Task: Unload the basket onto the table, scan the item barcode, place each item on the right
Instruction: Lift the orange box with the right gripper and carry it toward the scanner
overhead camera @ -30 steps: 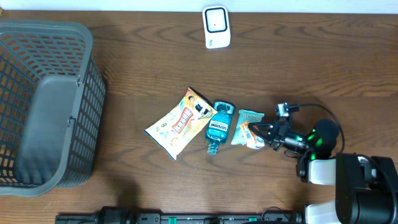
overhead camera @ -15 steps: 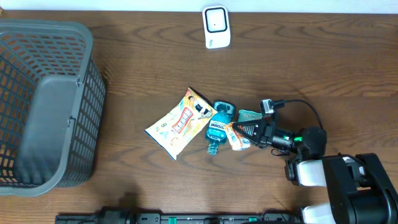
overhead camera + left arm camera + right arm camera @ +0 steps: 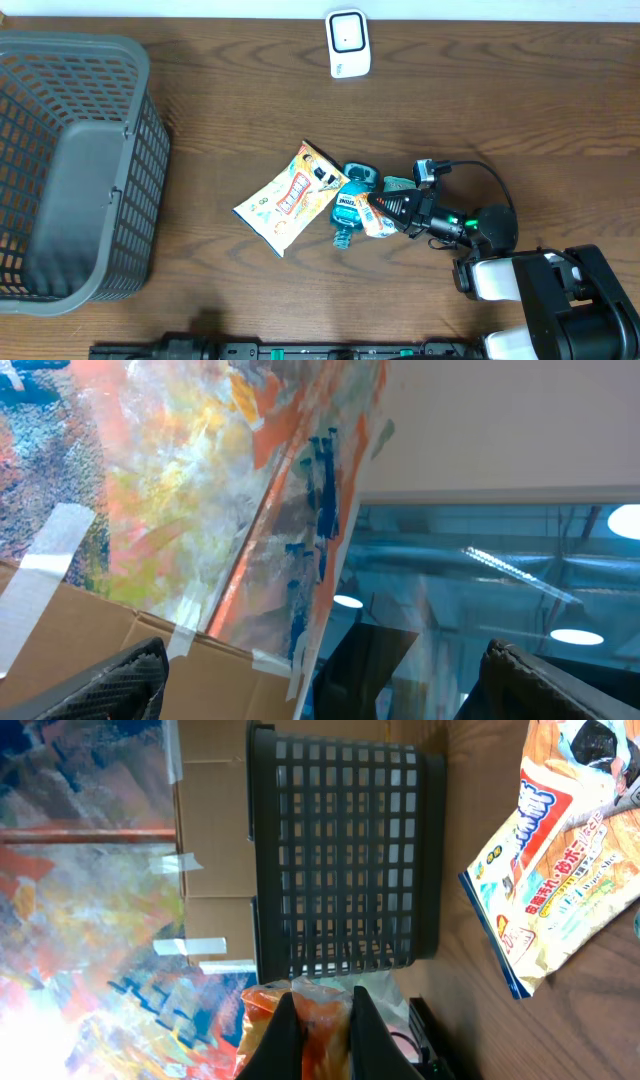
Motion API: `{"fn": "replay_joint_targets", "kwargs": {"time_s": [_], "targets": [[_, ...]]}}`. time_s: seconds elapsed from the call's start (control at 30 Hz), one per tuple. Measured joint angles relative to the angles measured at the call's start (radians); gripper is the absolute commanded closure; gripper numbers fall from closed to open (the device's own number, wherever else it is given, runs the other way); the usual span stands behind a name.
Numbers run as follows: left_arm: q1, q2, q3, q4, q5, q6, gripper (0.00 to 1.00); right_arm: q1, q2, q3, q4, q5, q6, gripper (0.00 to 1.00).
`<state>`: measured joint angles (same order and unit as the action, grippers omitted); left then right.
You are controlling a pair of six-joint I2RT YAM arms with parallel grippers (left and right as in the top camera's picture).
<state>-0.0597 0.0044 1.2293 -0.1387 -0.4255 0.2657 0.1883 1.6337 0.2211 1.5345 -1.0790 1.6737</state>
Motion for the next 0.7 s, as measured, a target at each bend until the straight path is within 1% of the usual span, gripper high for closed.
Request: {"fn": "replay_joint_targets", "kwargs": {"time_s": [0.1,0.2,0.3,0.4,0.53,0.6,0.7], "targets": [[0.006,0.000,-0.002,-0.009,0.000,-0.028,0.01,-0.003,0.000,0.000,0.000,0.002,-0.015,0.99],[0.007,0.000,-0.015,-0.019,0.000,-0.081,0.01,-0.014,0.000,0.000,0.000,0.003,-0.059,0.99],[0.006,0.000,-0.026,-0.116,0.009,-0.170,0.01,-0.018,0.000,0.000,0.000,0.004,-0.117,0.99],[0.006,0.000,-0.040,-0.254,0.096,-0.230,0.01,-0.020,0.000,0.000,0.000,0.006,-0.238,0.99],[0.006,0.000,-0.084,-0.343,0.265,-0.240,0.00,-0.021,0.000,0.000,-0.001,0.026,-0.425,0.99],[0.006,0.000,-0.116,-0.377,0.337,-0.249,0.01,-0.022,0.000,0.002,0.000,0.047,-0.476,0.99],[0.006,0.000,-0.176,-0.410,0.402,-0.280,0.01,-0.022,0.000,0.021,-0.002,0.072,-0.529,0.99]]}}
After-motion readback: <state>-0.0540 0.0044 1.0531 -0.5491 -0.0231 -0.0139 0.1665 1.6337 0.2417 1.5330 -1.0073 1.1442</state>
